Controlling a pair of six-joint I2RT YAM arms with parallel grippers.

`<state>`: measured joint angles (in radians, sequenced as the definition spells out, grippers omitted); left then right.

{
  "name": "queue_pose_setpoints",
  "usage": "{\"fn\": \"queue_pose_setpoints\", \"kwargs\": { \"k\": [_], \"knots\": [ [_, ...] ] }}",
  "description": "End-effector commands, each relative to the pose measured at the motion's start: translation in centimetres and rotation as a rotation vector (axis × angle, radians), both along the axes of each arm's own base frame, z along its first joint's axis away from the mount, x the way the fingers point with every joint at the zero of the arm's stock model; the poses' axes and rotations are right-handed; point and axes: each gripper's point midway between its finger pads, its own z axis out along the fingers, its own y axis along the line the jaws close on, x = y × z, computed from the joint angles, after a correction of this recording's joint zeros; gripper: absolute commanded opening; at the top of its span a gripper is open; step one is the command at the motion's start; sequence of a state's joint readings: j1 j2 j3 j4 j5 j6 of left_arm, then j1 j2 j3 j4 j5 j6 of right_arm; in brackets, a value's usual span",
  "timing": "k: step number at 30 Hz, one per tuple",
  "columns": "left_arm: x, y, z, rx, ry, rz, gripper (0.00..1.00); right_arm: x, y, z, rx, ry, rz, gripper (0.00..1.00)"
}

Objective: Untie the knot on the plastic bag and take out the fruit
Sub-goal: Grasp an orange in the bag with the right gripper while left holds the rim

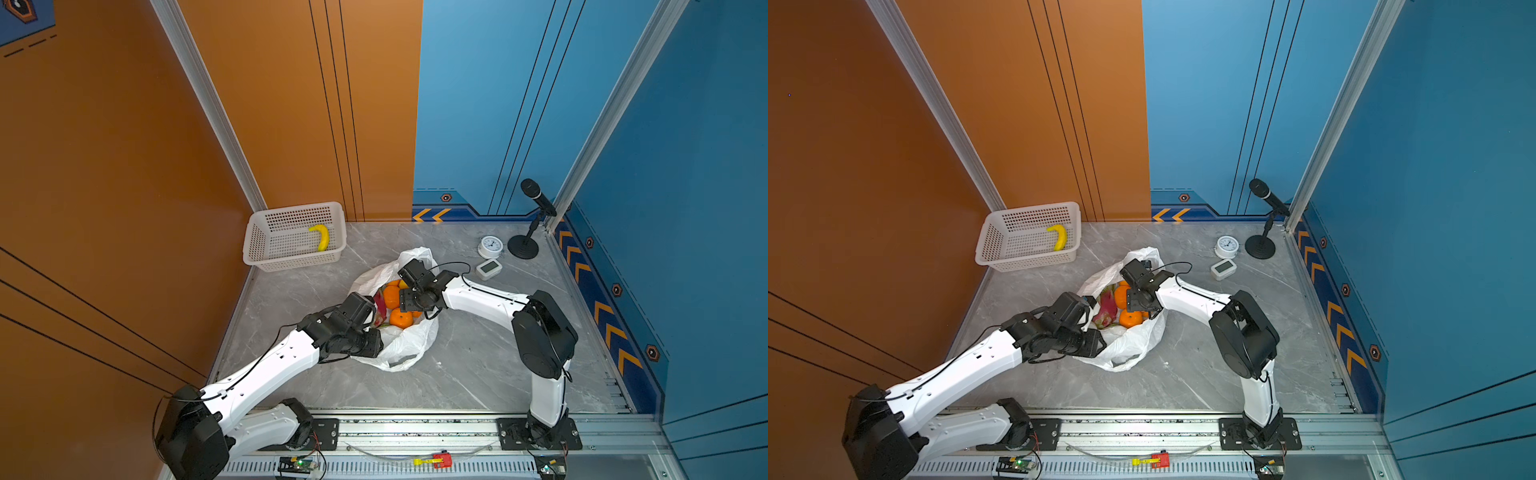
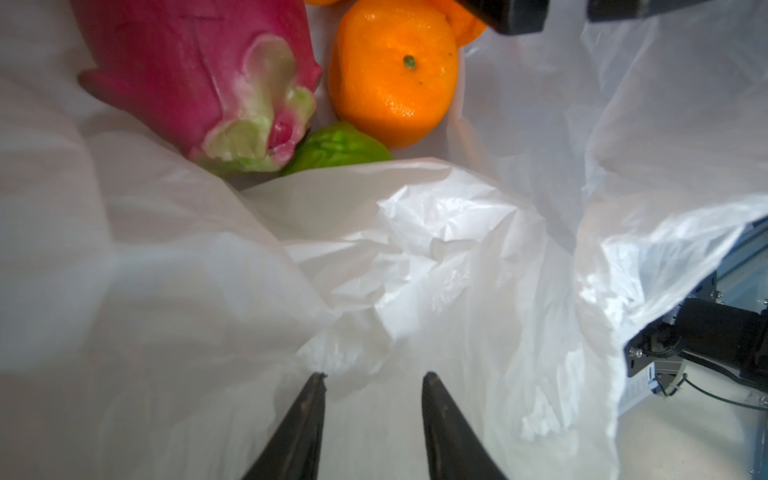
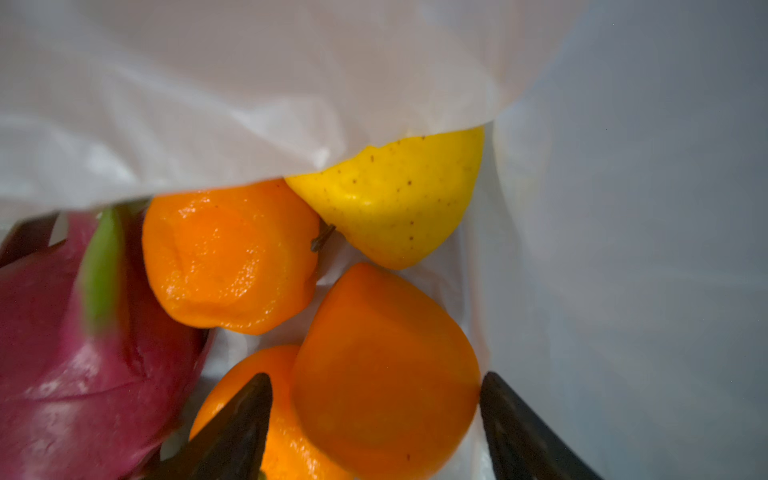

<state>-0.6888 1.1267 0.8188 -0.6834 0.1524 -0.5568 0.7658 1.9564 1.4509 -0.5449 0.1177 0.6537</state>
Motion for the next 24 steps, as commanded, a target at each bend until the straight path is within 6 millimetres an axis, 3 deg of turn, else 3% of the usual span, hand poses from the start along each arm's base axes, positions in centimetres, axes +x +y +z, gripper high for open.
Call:
{"fn": "queue_pose_setpoints", "kwargs": {
  "k": [1, 5, 10, 19, 24],
  "knots": [
    [0.2, 0.4, -0.1, 0.019, -0.026, 0.005, 0.45, 1.9, 0.8, -0.1, 0.032, -0.036, -0.046, 0.80],
    [0.5, 0.6, 0.1, 0.030, -0.046, -0.009, 0.50, 2.3, 0.8, -1.5, 0.025, -0.024, -0.062, 0.77],
    [1.1, 0.5, 1.5, 0.030, -0.088, -0.044, 0.58, 2.2, 0.9, -1.9, 0.021, -0.028, -0.065, 0.64],
    [3.4, -0.6, 6.5, -0.012, -0.245, -0.106, 0.67, 1.1, 2.1, 1.7, 0.080, -0.103, -0.022, 0.45],
    [4.7, -1.2, 9.0, -0.072, -0.320, -0.110, 0.69, -0.4, 2.6, 4.5, 0.127, -0.132, -0.008, 0.44]
  ]
}}
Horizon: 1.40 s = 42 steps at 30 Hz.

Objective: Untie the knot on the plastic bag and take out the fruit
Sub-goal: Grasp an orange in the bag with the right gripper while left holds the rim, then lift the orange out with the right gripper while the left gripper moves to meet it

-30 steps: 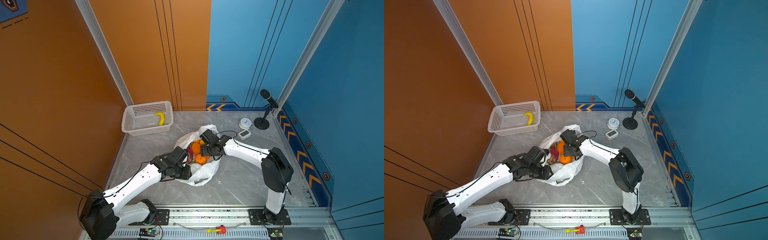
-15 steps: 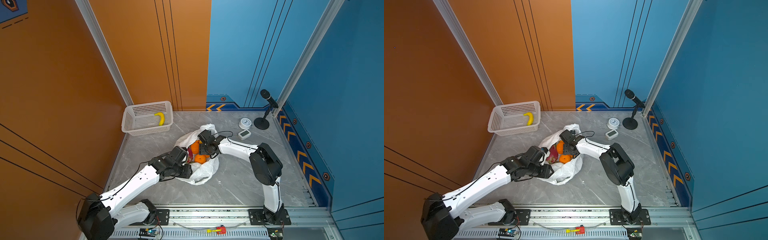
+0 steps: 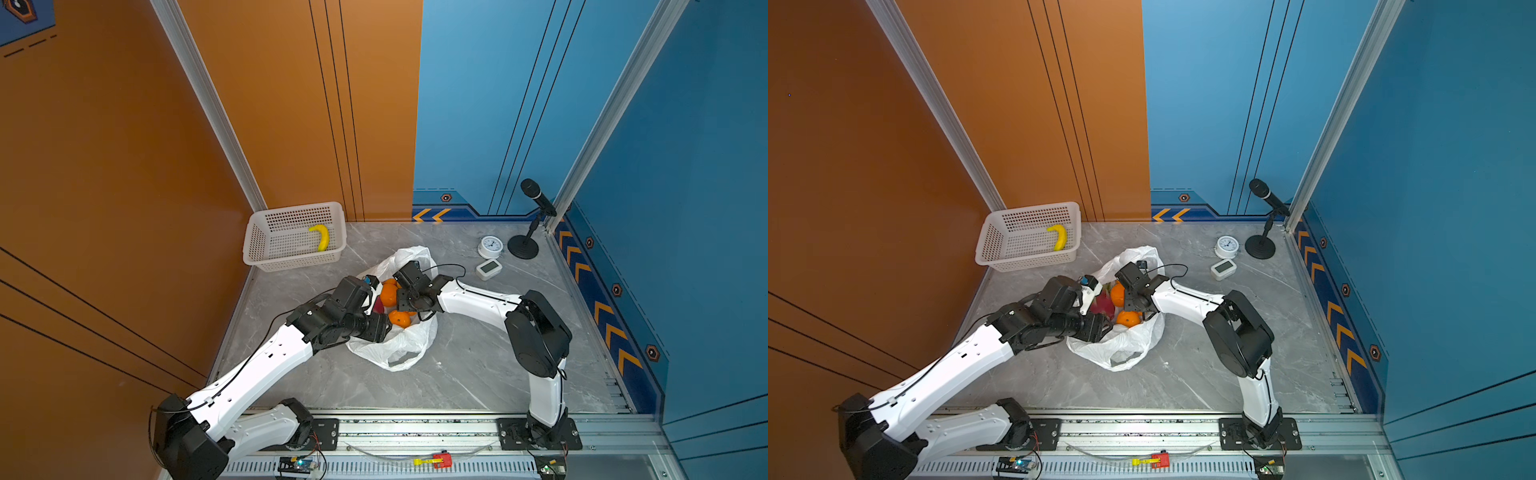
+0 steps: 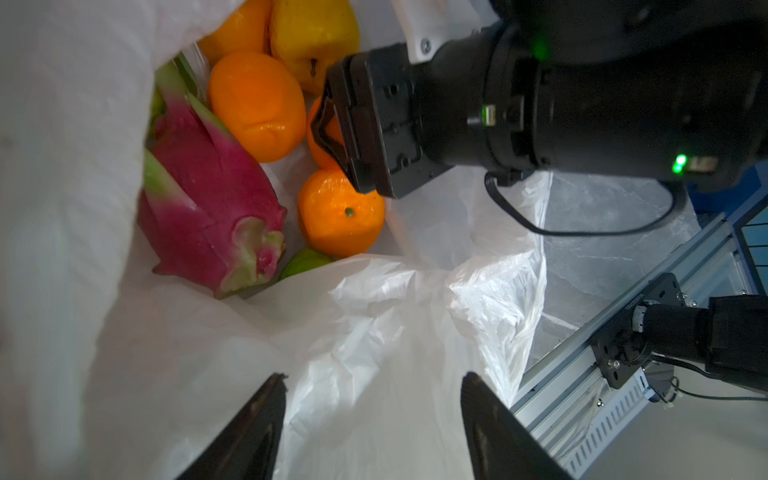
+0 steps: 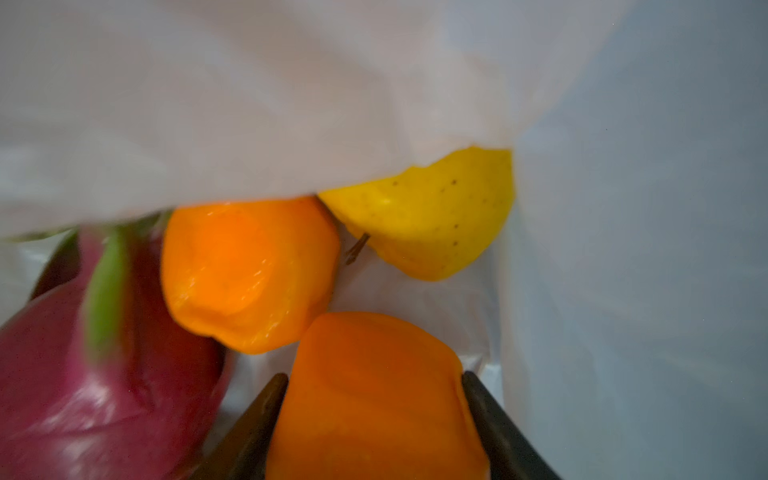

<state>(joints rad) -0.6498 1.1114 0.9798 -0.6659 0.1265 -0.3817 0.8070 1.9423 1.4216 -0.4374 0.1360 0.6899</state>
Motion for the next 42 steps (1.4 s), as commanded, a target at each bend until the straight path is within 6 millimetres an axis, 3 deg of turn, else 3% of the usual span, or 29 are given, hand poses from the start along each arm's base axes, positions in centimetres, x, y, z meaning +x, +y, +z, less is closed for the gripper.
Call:
{"fn": "queue_pose_setpoints", "kwargs": {
  "k": [1, 10, 17, 24, 29, 35, 38, 42],
  "knots": [
    [1.1, -0.3, 2.7, -0.046, -0.090, -0.020, 0.69, -0.7, 0.3, 4.2, 0.065, -0.067, -0.008, 0.44],
    [2.7, -0.4, 7.2, -0.207, -0.228, 0.017, 0.78, -3.4, 1.3, 9.4, 0.204, -0.088, 0.049, 0.42],
    [3.9, 0.1, 10.2, -0.355, -0.308, 0.047, 0.84, -5.0, 1.9, 15.1, 0.381, -0.095, 0.104, 0.40],
    [5.0, -0.4, 14.1, -0.479, -0.440, -0.037, 0.85, -5.4, 0.9, 21.1, 0.630, -0.063, 0.054, 0.39],
    [5.0, -1.7, 15.7, -0.492, -0.552, -0.176, 0.85, -5.2, -0.3, 24.5, 0.810, -0.016, 0.009, 0.39],
    [6.0, -3.9, 17.7, -0.541, -0.596, -0.316, 0.85, -4.4, -2.2, 26.5, 0.946, 0.016, -0.039, 0.40],
    [6.3, -5.3, 18.8, -0.579, -0.596, -0.398, 0.85, -4.6, -2.0, 27.3, 0.990, 0.038, -0.037, 0.40],
    [6.8, -6.7, 18.2, -0.583, -0.585, -0.458, 0.85, -4.8, -1.1, 27.3, 1.033, 0.097, -0.037, 0.40]
  ]
}}
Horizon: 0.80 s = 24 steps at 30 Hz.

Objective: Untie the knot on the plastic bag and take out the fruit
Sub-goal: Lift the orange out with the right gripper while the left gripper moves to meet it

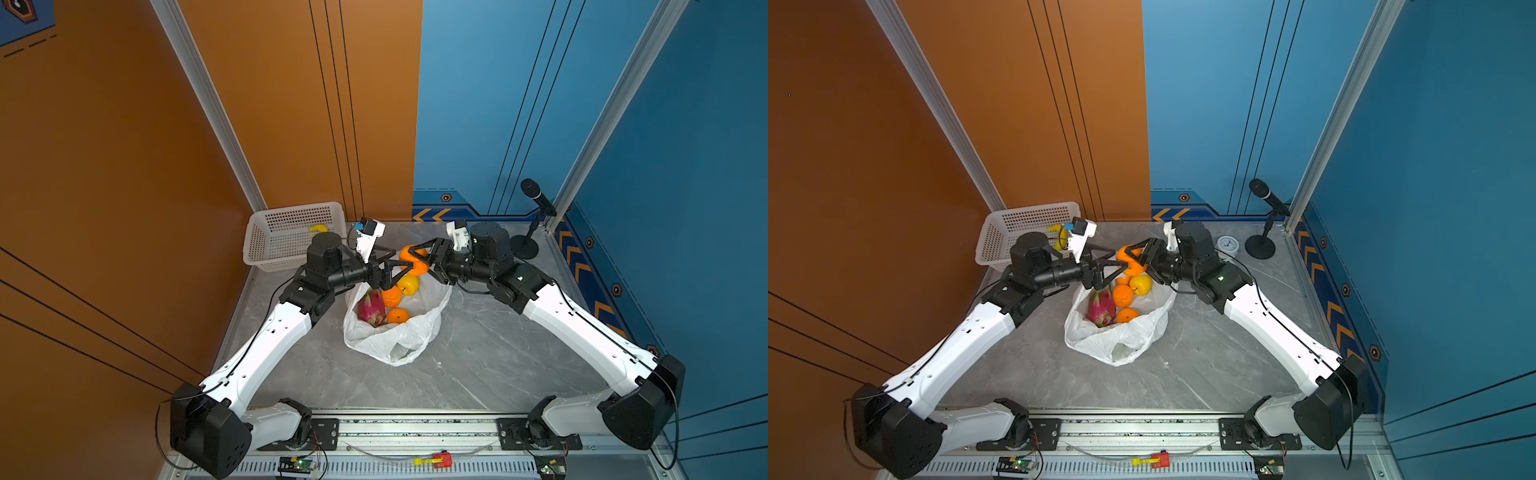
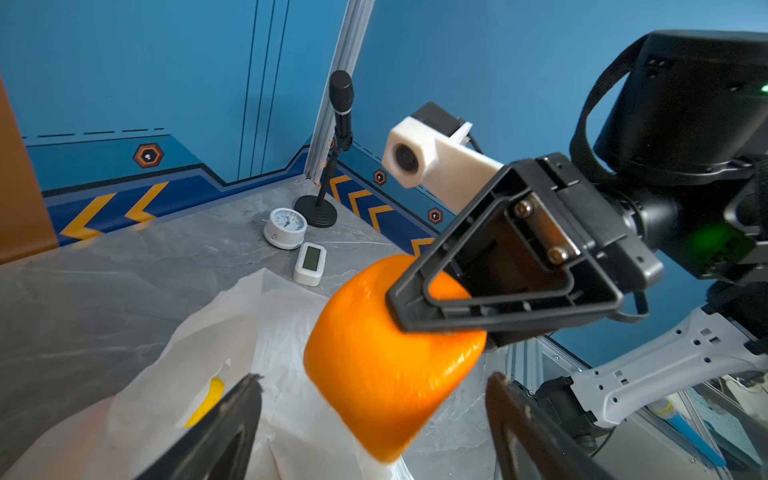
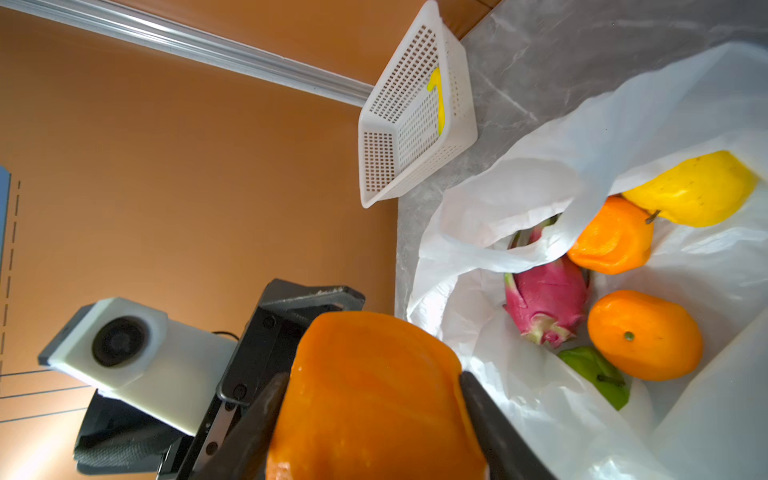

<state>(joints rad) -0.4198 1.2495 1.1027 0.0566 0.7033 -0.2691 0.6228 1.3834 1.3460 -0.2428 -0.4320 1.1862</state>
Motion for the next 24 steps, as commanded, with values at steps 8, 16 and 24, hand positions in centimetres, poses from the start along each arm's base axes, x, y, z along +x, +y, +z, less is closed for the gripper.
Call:
{"fn": "queue_pose_setpoints", "kwargs": {
  "k": [8, 16, 24],
  "knots": [
    [-0.8, -2.6, 0.8, -0.039, -0.041, -0.177, 0.76, -0.6, 1.9, 1.4, 0.108, 0.049, 0.041, 0.39],
    [0.1, -2.7, 0.9, -0.035, -0.021, -0.152, 0.57, -0.1, 2.4, 1.0, 0.106, 0.068, 0.054, 0.42],
    [3.5, -1.7, 1.4, -0.005, -0.008, 0.040, 0.45, 2.5, 0.6, 3.0, 0.096, -0.015, -0.051, 0.69]
  ]
}}
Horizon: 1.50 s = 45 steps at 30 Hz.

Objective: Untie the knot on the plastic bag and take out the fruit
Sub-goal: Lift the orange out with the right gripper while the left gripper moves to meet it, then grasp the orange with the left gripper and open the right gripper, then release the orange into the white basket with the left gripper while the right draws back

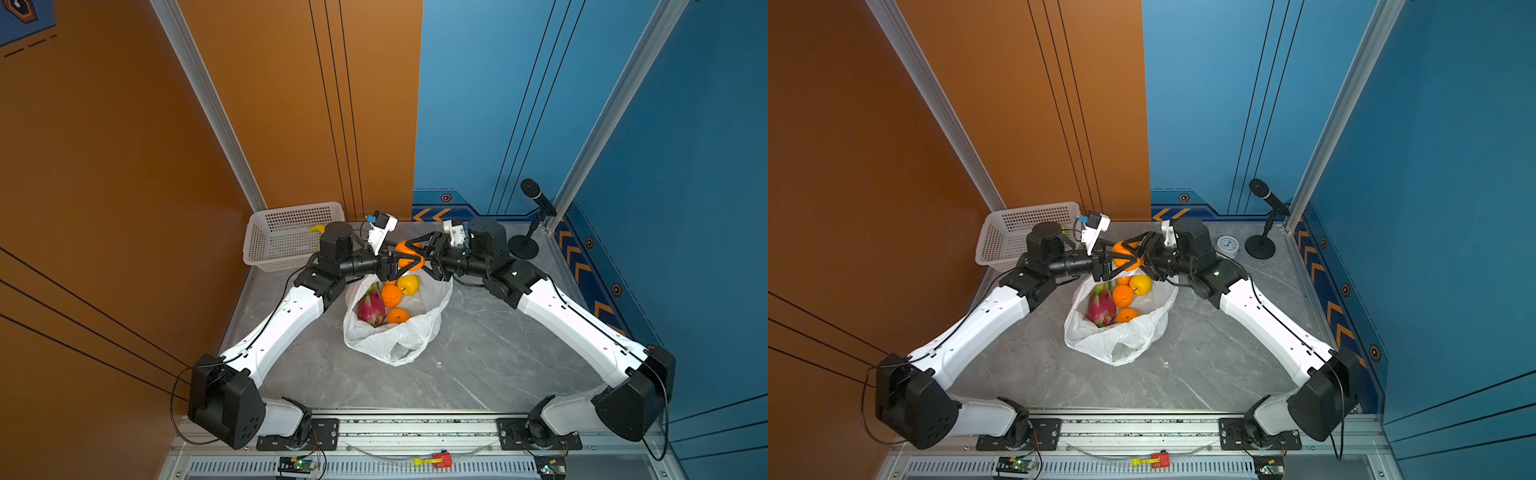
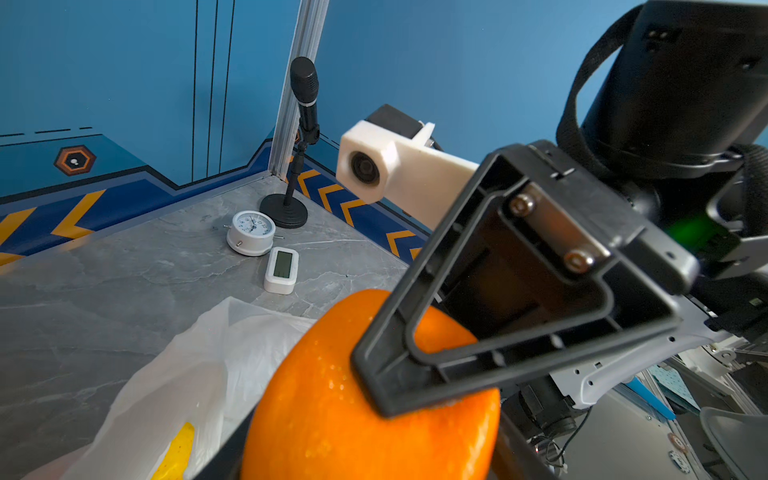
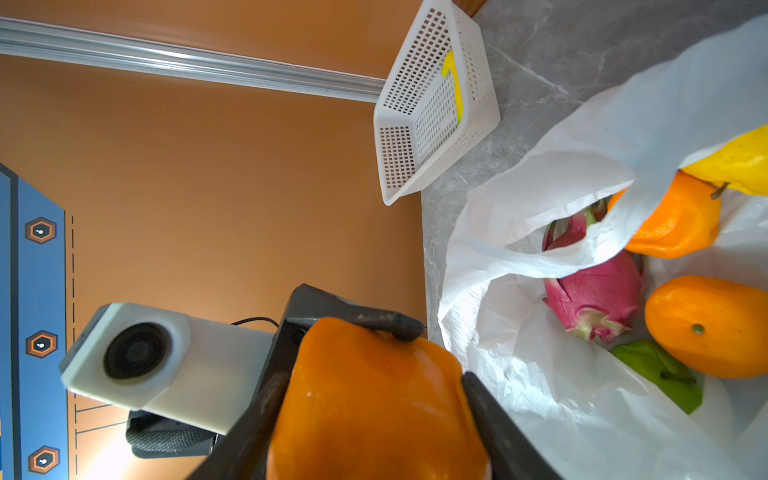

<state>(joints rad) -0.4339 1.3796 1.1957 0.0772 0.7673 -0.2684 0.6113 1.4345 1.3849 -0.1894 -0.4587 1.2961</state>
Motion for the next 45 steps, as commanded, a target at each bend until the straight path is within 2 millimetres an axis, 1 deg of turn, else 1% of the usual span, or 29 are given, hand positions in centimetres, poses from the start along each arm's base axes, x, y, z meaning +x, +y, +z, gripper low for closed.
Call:
{"fn": "queue_pose_setpoints", "kwargs": {
  "k": [1, 5, 7, 8, 10, 11, 14, 16, 18, 20, 24, 28, 30, 32, 35, 41, 45],
  "knots": [
    [2.5, 0.9, 1.9, 0.002, -0.030, 0.153, 0.43, 1.6, -0.5, 2.6, 0.012, -0.097, -0.052, 0.72],
    [4.7, 2.3, 2.6, 0.001, -0.025, 0.263, 0.41, 3.4, -1.7, 4.3, 0.027, -0.182, -0.126, 0.82],
    [6.5, 3.4, 2.4, 0.001, 0.012, 0.344, 0.40, 4.2, -2.3, 5.2, 0.023, -0.241, -0.152, 0.92],
    [7.4, 4.0, 2.2, 0.003, 0.036, 0.377, 0.40, 4.5, -2.6, 5.6, 0.020, -0.278, -0.159, 0.95],
    [9.6, 5.8, 1.7, 0.012, 0.086, 0.480, 0.39, 5.1, -3.2, 6.6, 0.005, -0.371, -0.167, 0.96],
    [10.5, 6.7, 1.4, 0.017, 0.103, 0.528, 0.39, 5.4, -3.5, 6.7, -0.014, -0.407, -0.174, 0.96],
    [13.4, 10.2, 0.4, 0.015, 0.154, 0.693, 0.39, 6.4, -4.1, 7.6, -0.041, -0.519, -0.179, 0.95],
    [15.2, 12.6, -0.3, 0.000, 0.182, 0.783, 0.39, 6.8, -4.3, 7.7, -0.070, -0.573, -0.163, 0.94],
    [17.0, 14.9, -1.3, -0.020, 0.220, 0.845, 0.38, 7.0, -4.0, 7.6, -0.132, -0.637, -0.121, 0.94],
    [18.4, 16.7, -2.1, -0.038, 0.243, 0.890, 0.38, 6.9, -3.4, 6.8, -0.216, -0.686, -0.060, 0.94],
    [21.0, 19.9, -3.8, -0.025, 0.252, 0.974, 0.38, 6.6, -2.3, 4.6, -0.374, -0.746, 0.071, 0.93],
    [23.5, 23.0, -6.7, -0.006, 0.320, 1.045, 0.38, 5.8, -1.2, 3.8, -0.455, -0.821, 0.189, 0.93],
    [24.6, 24.2, -8.2, 0.001, 0.359, 1.070, 0.37, 5.5, -1.0, 3.5, -0.471, -0.839, 0.214, 0.93],
    [25.6, 25.7, -9.8, 0.032, 0.403, 1.112, 0.37, 5.6, -1.0, 3.2, -0.483, -0.836, 0.215, 0.94],
    [26.7, 27.3, -12.3, 0.088, 0.480, 1.163, 0.37, 5.9, -1.4, 2.8, -0.510, -0.804, 0.208, 0.94],
    [29.2, 30.9, -15.7, 0.106, 0.582, 1.255, 0.36, 6.5, -1.9, 2.0, -0.536, -0.751, 0.214, 0.94],
    [30.3, 34.1, -18.1, 0.106, 0.651, 1.346, 0.35, 6.9, -2.4, 1.7, -0.551, -0.743, 0.209, 0.94]
  ]
}}
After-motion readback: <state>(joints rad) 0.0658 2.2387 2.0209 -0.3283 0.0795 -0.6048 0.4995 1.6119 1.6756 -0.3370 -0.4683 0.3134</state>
